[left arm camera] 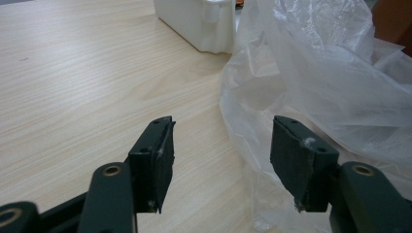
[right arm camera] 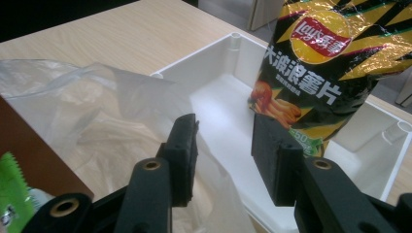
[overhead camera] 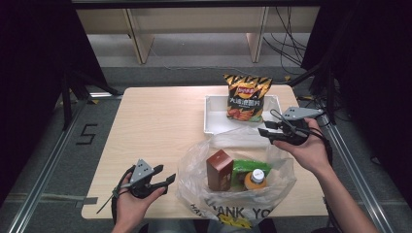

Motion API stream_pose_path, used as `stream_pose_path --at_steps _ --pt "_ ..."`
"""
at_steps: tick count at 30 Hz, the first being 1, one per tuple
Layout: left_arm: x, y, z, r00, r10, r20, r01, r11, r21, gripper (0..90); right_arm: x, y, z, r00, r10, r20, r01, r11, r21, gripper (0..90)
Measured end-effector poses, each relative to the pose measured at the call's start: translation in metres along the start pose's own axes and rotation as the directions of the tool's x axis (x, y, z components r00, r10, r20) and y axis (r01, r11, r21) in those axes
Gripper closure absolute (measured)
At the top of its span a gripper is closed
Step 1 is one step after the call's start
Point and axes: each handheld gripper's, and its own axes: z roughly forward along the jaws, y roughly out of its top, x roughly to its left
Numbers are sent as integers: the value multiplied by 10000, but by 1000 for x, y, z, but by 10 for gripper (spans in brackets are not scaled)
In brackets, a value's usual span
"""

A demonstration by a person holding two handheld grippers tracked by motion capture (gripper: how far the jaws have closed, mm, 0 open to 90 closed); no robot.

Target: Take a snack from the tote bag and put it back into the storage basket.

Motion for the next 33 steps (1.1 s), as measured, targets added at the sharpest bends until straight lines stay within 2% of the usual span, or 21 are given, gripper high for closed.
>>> stream_pose_path --at_steps 1,2,4,6,7,8,9,11,12,13,14,15,18,19,23,25,28,30,31,33 --pt "0 0 1 10000 5 72 -5 10000 -15 412 -1 0 0 9994 -341 94 343 9991 -263 615" --pt "0 1 1 9998 170 72 -170 9999 -12 412 1 -1 0 9995 -296 61 298 9990 -330 613" --pt "-2 0 1 10000 13 23 -13 10000 -15 412 4 -3 -2 9994 -332 -23 331 9990 -294 612" --pt "-1 0 0 9998 168 68 -168 9999 -6 412 7 -4 -4 9995 -265 -145 263 9995 -149 611" --pt "-2 0 1 10000 40 71 -40 10000 -23 412 8 -5 -4 9996 -273 -83 270 9990 -363 611" --pt "-2 0 1 10000 33 68 -33 10000 -19 412 9 -5 -6 9994 -265 -210 262 9996 -134 610" --pt "-2 0 1 10000 36 73 -36 10000 -24 412 10 -6 -5 9993 -358 -95 355 9989 -321 609" --pt "-1 0 0 9999 126 38 -126 9999 -27 412 12 -6 -7 9994 -206 -295 204 9998 -63 608" --pt "-2 0 0 10000 64 4 -64 10000 -3 412 11 -6 -7 9989 -404 -221 400 9990 -205 607" --pt "-2 0 0 10000 55 66 -55 10000 -45 412 11 -7 -7 9990 -403 -194 399 9990 -204 606" --pt "-2 0 0 10000 52 24 -52 10000 -46 412 14 -7 -7 9996 -183 -221 179 9997 -177 606" --pt "-2 0 0 10000 44 50 -44 10000 -73 412 12 -7 -8 9987 -478 -189 473 9985 -276 605" --pt "-2 1 -1 9997 233 45 -233 9997 -4 412 15 -7 -9 9989 -436 -147 429 9981 -438 604" --pt "-3 1 0 10000 70 39 -70 10000 -42 412 15 -6 -10 9989 -430 -185 423 9984 -361 604" --pt "-2 1 -1 9999 87 58 -86 9999 -147 412 16 -5 -12 9980 -593 -200 583 9972 -476 603" --pt "-2 1 -2 10000 70 -9 -70 9999 -117 412 17 -5 -14 9978 -578 -328 568 9979 -297 604" --pt "-1 1 -1 9999 160 11 -159 9998 -97 412 16 -6 -15 9975 -560 -429 545 9979 -341 603" --pt "-2 1 -1 9999 164 -25 -165 9998 -75 412 15 -7 -15 9960 -728 -523 712 9970 -318 601" --pt "-2 2 -1 9997 258 17 -258 9996 -75 412 16 -8 -16 9965 -597 -584 579 9978 -322 600" --pt "-3 2 0 9999 125 19 -125 9999 -75 411 17 -8 -18 9953 -579 -772 563 9982 -220 597"
